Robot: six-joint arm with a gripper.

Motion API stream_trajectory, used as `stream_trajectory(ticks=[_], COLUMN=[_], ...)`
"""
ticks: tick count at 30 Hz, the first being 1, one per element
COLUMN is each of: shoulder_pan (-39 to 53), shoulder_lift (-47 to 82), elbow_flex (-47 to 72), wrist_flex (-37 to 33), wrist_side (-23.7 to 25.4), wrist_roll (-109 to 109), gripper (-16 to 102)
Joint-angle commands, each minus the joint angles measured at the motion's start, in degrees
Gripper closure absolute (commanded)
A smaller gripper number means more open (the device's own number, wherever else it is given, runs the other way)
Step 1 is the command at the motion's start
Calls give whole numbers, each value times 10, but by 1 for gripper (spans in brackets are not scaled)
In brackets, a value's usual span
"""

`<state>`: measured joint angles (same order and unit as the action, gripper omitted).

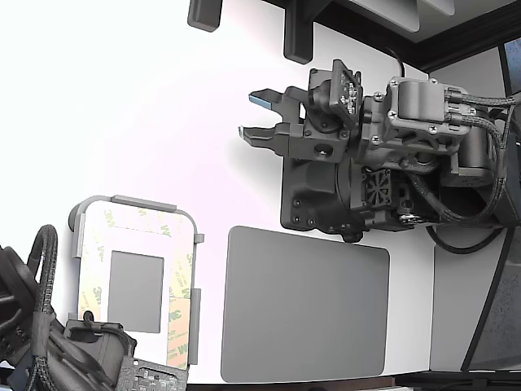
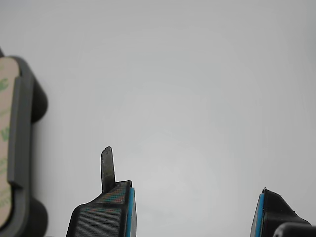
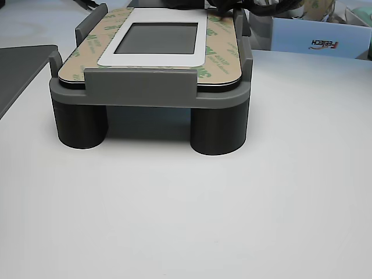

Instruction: Peel off protective film from adhesive tape.

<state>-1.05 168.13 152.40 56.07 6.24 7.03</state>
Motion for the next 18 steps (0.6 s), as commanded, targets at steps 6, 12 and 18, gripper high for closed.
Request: stream_trajectory(ticks=[6,12,18], shoulder_pan=[-87,-87,-87], shoulder_lift=[11,11,11], elbow_flex=[10,10,9], wrist_flex=[22,-4,-13], wrist_side=[-84,-95,-106], wrist_roll=[-875,-898,-928], gripper=[98,98,98])
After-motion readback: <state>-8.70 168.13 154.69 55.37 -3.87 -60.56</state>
